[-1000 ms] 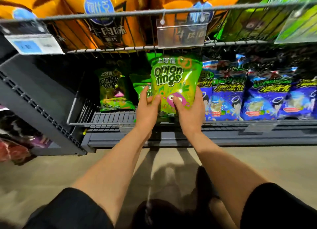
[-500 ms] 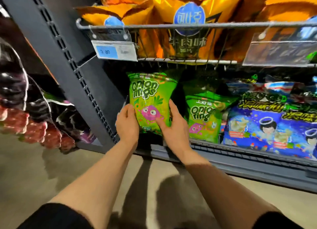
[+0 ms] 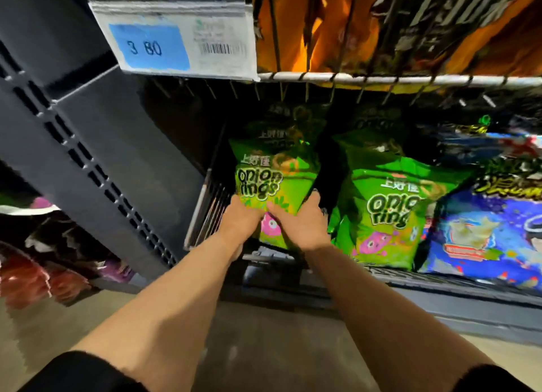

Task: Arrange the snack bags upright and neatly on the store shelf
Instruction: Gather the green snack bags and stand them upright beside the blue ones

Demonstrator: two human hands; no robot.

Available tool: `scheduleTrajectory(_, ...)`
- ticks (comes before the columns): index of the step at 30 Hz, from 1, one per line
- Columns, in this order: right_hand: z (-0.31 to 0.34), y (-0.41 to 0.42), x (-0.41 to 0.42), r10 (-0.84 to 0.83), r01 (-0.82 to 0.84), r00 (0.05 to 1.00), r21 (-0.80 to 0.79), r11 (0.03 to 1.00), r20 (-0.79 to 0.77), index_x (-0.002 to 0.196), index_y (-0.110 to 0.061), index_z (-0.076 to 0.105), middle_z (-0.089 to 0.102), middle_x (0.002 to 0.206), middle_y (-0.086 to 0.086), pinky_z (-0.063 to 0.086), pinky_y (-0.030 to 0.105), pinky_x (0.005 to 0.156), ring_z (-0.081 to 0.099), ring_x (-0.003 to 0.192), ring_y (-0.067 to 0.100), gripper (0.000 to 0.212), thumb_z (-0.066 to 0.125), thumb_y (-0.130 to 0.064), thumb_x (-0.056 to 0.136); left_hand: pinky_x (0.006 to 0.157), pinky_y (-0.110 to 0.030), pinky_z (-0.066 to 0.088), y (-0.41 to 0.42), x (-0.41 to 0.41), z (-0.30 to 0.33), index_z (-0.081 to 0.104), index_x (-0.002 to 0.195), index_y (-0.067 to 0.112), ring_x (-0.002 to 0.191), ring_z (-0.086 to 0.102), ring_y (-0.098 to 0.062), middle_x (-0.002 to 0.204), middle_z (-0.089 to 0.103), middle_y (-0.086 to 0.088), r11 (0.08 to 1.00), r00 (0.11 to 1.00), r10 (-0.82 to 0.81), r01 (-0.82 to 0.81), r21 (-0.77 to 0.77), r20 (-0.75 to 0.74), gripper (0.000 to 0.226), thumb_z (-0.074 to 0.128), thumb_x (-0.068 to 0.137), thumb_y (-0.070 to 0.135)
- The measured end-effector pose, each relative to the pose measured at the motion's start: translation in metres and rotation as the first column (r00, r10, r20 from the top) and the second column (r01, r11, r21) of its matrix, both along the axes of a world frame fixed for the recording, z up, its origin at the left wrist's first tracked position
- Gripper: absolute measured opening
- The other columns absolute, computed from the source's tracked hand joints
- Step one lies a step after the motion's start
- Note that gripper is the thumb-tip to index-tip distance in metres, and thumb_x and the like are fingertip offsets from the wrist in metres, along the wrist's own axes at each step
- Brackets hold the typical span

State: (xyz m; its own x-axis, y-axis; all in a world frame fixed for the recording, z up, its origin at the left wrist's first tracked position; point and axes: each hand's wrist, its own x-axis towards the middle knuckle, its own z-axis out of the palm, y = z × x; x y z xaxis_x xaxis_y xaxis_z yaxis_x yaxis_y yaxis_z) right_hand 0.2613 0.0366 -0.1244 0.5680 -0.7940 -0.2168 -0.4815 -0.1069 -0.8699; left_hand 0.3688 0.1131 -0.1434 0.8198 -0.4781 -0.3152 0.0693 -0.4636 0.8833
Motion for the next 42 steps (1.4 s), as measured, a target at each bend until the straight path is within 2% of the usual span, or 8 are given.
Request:
scheduleTrajectory(6, 0.008, -0.024, 0.025, -0.157, 0.155, 0.983, 0.027, 0.988, 0.097, 0.138, -0.007, 0.034, 0.056, 0.129, 0.019, 0.039, 0.038, 0.103, 0.051, 0.122, 0.034, 0.072, 0.051, -0.055, 0.088, 0.081, -0.021, 0.043, -0.006, -0.002, 0.030, 0.023, 0.147, 0.019, 0.104, 0.054, -0.014, 0.122, 0.057, 0.001, 0.986, 0.999, 0.033, -0.038, -0.164, -0.028, 0.073, 0.064, 0.088, 0.031)
scheduleTrajectory(12, 0.010, -0.041, 0.030, -0.244, 0.239, 0.969, -0.112, 0.964, -0.029, 0.140, -0.011, 0.036, 0.058, 0.120, 0.027, 0.042, 0.042, 0.092, 0.053, 0.114, 0.042, 0.067, 0.040, -0.057, 0.092, 0.100, -0.042, 0.042, -0.017, 0.011, 0.026, 0.028, 0.143, 0.019, 0.120, 0.051, -0.035, 0.131, 0.054, -0.016, 0.997, 0.976, -0.045, 0.031, 0.071, 0.212, 0.070, 0.048, 0.089, 0.058)
scheduleTrajectory(19, -0.001, -0.043, 0.045, -0.228, 0.236, 0.966, 0.046, 0.971, -0.124, 0.143, -0.004, 0.027, 0.035, 0.140, 0.029, 0.031, 0.043, 0.111, 0.038, 0.129, 0.043, 0.085, 0.044, -0.065, 0.085, 0.100, -0.032, 0.039, -0.012, 0.014, 0.015, 0.006, 0.152, 0.030, 0.130, 0.044, -0.026, 0.146, 0.042, -0.004, 0.999, 0.998, 0.009, -0.006, -0.047, 0.066, 0.077, 0.049, 0.091, 0.052)
scheduleTrajectory(26, 0.002, -0.044, 0.050, -0.169, 0.148, 0.985, 0.297, 0.943, 0.043, 0.124, -0.006, 0.047, 0.056, 0.106, 0.008, 0.045, 0.030, 0.082, 0.058, 0.087, 0.023, 0.063, 0.048, -0.058, 0.088, 0.106, -0.029, 0.037, -0.006, 0.024, -0.001, 0.002, 0.152, 0.026, 0.129, 0.046, -0.017, 0.145, 0.045, 0.001, 0.993, 0.997, -0.073, 0.073, -0.091, 0.012, 0.093, 0.065, 0.085, 0.042)
scheduleTrajectory(33, 0.007, -0.006, 0.028, -0.114, 0.114, 0.993, -0.001, 0.993, 0.002, 0.143, -0.001, 0.028, 0.040, 0.145, 0.020, 0.029, 0.034, 0.107, 0.037, 0.134, 0.033, 0.070, 0.042, -0.049, 0.095, 0.099, -0.038, 0.042, -0.008, 0.001, 0.008, 0.030, 0.144, 0.007, 0.121, 0.052, -0.030, 0.131, 0.055, -0.013, 0.984, 0.913, 0.158, -0.176, 0.014, 0.376, 0.082, 0.072, 0.079, 0.037)
scheduleTrajectory(35, 0.011, 0.011, 0.008, -0.094, 0.094, 0.996, -0.194, 0.977, 0.009, 0.138, -0.006, 0.040, 0.050, 0.137, 0.018, 0.035, 0.036, 0.101, 0.046, 0.126, 0.032, 0.056, 0.041, -0.044, 0.097, 0.096, -0.034, 0.037, -0.012, -0.018, 0.022, 0.033, 0.142, 0.006, 0.124, 0.047, -0.028, 0.134, 0.048, -0.013, 0.962, 0.825, 0.256, -0.268, -0.050, 0.503, 0.068, 0.064, 0.087, 0.031)
scheduleTrajectory(39, 0.023, 0.021, -0.048, -0.250, 0.332, 0.941, -0.495, 0.803, 0.227, 0.088, -0.015, 0.060, 0.066, 0.078, 0.005, 0.038, 0.033, 0.065, 0.060, 0.079, 0.028, 0.026, 0.048, -0.038, 0.094, 0.086, -0.028, 0.029, -0.033, -0.062, 0.045, 0.047, 0.115, 0.000, 0.109, 0.045, -0.032, 0.117, 0.047, -0.017, 0.936, 0.646, 0.349, -0.280, -0.214, 0.679, 0.042, 0.058, 0.089, 0.031)
scheduleTrajectory(42, 0.026, 0.005, -0.088, -0.458, 0.595, 0.799, -0.404, 0.694, 0.389, 0.099, -0.013, 0.056, 0.059, 0.089, 0.005, 0.041, 0.032, 0.074, 0.056, 0.085, 0.024, 0.025, 0.056, -0.035, 0.088, 0.091, -0.039, 0.045, -0.051, -0.091, 0.044, 0.047, 0.109, 0.010, 0.098, 0.054, -0.028, 0.109, 0.053, -0.012, 0.920, 0.813, 0.285, -0.083, -0.383, 0.508, 0.045, 0.063, 0.081, 0.043)
